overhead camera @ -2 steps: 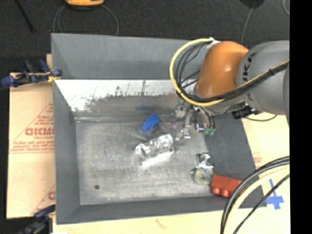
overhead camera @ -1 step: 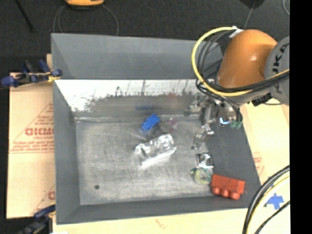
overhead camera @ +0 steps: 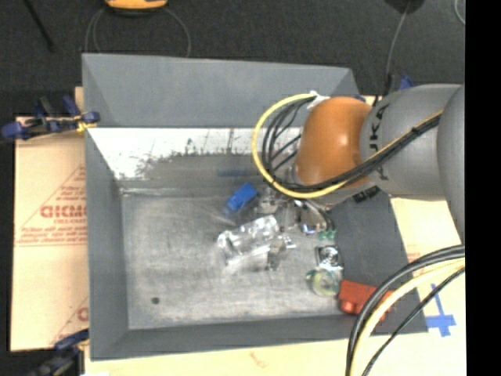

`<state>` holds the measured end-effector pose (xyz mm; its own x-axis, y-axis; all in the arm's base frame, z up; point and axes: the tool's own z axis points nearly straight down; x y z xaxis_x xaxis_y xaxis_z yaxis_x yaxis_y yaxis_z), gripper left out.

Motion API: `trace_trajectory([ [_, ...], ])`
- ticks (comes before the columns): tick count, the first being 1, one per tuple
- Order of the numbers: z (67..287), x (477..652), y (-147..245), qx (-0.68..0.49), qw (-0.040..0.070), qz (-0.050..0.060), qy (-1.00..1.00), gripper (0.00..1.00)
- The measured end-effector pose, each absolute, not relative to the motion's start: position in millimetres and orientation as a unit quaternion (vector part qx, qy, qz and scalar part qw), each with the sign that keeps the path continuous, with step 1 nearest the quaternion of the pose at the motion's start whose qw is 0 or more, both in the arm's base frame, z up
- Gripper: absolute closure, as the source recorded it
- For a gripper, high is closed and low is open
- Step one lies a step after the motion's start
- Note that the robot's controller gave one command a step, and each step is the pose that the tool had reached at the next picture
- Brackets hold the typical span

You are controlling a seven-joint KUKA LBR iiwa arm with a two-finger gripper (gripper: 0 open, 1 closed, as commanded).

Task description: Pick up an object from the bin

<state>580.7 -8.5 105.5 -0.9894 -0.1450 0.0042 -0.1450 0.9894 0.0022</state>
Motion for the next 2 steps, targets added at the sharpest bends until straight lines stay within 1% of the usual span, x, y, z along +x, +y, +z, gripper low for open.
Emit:
trace_trajectory([
  [1, 110.1, 583.1, -11.5, 0.072, -0.002, 0.000, -0.997, 1.00],
  [2, 235.2, 585.7, -33.3, 0.068, -0.005, 0.002, -0.998, 1.00],
])
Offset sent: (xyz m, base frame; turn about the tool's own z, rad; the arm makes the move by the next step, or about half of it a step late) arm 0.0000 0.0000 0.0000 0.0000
